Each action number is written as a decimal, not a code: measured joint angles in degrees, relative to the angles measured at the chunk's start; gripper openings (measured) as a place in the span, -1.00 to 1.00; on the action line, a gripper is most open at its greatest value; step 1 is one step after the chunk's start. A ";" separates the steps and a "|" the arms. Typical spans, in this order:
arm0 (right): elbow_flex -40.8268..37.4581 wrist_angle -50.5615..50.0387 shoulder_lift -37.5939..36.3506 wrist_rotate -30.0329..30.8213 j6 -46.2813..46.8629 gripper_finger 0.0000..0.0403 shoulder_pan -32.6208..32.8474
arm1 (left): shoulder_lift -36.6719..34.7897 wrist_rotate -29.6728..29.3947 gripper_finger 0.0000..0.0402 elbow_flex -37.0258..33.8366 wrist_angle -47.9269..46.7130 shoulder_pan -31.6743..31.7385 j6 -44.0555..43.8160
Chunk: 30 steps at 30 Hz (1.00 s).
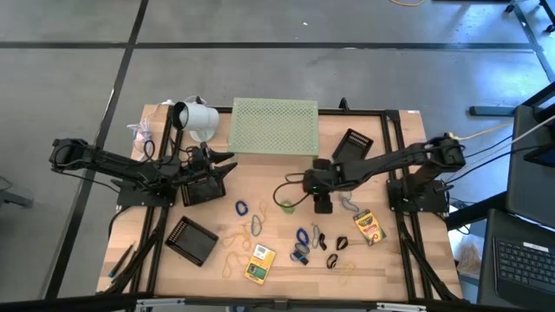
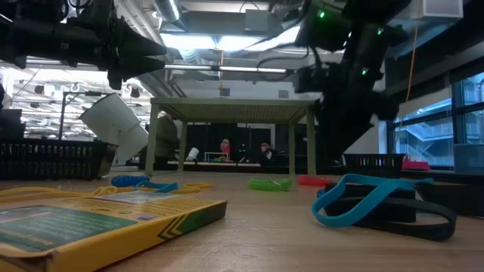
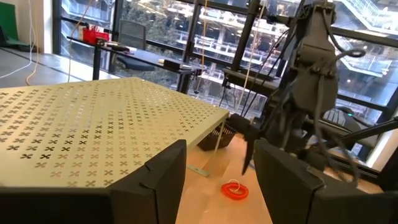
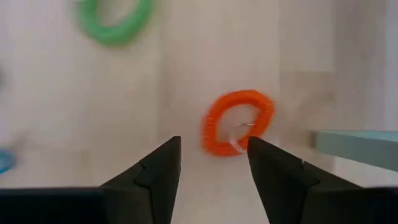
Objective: Pick & Place Office Desk Supplies
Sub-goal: Put the orange spring keychain into the top right black bin
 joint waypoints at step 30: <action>0.11 4.55 8.00 -4.38 2.15 -0.84 -0.89 | 0.00 0.02 -0.09 0.00 -0.35 0.00 -0.14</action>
